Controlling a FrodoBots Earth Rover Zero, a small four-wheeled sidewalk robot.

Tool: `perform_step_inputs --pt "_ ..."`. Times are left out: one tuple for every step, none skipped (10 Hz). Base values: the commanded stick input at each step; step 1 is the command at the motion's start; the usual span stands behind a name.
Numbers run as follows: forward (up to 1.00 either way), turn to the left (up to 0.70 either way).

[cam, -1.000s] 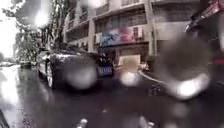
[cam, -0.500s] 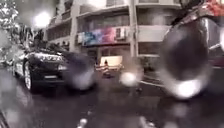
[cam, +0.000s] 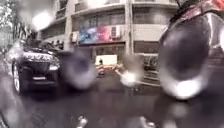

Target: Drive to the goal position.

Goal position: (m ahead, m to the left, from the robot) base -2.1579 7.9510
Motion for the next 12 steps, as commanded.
perform_step_inputs --pt "0.70 0.00" --pt "0.70 0.00" --pt "0.70 0.00" --pt "0.70 0.00" --pt "0.70 0.00" --pt "0.70 0.00" --pt "0.70 0.00" --pt "0.70 0.00" --pt "0.70 -0.08" --pt "0.70 -0.14" --pt "0.70 -0.14" --pt "0.70 -0.14"
